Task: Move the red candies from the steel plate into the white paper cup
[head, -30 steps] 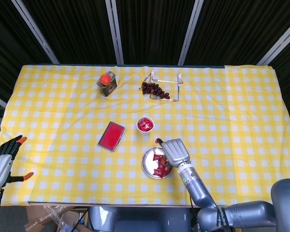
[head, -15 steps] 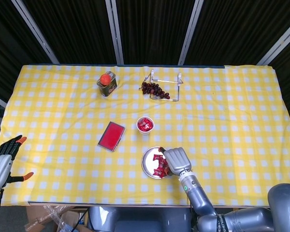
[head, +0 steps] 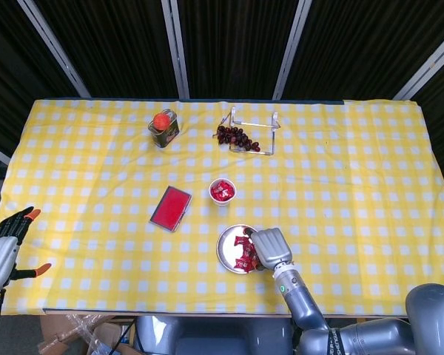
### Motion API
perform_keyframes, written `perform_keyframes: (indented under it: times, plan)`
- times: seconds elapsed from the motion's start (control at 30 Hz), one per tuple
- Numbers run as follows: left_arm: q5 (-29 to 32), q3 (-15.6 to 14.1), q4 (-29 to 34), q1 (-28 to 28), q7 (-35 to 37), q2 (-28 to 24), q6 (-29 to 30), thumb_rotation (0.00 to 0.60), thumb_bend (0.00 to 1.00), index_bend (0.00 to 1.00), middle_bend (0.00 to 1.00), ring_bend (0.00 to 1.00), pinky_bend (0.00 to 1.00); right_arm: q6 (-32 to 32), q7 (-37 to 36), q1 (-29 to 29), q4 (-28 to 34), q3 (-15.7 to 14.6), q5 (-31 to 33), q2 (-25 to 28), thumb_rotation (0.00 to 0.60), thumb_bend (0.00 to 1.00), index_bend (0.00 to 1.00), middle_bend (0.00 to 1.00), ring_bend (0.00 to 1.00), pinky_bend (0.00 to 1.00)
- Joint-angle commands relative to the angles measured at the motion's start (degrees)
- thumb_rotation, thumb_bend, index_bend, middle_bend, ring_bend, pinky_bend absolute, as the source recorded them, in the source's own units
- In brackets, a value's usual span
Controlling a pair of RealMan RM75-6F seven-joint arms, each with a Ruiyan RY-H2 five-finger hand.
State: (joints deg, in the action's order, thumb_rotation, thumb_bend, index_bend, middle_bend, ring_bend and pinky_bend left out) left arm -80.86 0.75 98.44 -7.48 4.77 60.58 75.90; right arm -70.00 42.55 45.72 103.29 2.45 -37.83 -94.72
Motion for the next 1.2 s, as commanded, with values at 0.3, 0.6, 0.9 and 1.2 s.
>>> perform_keyframes:
  times: [0.3, 0.6, 0.9, 1.2]
  plan:
    - [0.25, 0.06, 0.03, -0.01, -0.26, 0.08, -0.05, 0.600, 0.04, 0.00, 0.00, 0.00, 0.00, 2.08, -0.82, -0.90, -1.49, -0.08, -0.38, -0.83, 0.600, 0.30, 0.30, 0.80, 0.83, 0.92]
    - [0.20, 0.07, 0.05, 0.03, -0.16, 0.04, 0.03, 0.600, 0.04, 0.00, 0.00, 0.00, 0.00, 2.85, -1.93, -1.66, -1.49, 0.29, -1.70, -1.63, 0.600, 0.30, 0.30, 0.80, 0.83, 0.92]
    - [0.29, 0.08, 0.10, 0.00, -0.13, 0.00, -0.11, 0.600, 0.04, 0.00, 0.00, 0.00, 0.00, 3.45, -2.66, -2.07, -1.76, 1.07, -2.52, -1.89, 0.600, 0.30, 0.29, 0.80, 0.83, 0.92]
    - [0.54, 0.14, 0.19, -0.03, -0.24, -0.02, -0.21, 0.600, 0.04, 0.00, 0.00, 0.00, 0.00, 4.22, -3.30, -2.43, -2.33, 1.17, -3.84, -2.31, 0.600, 0.30, 0.29, 0.80, 0.83, 0.92]
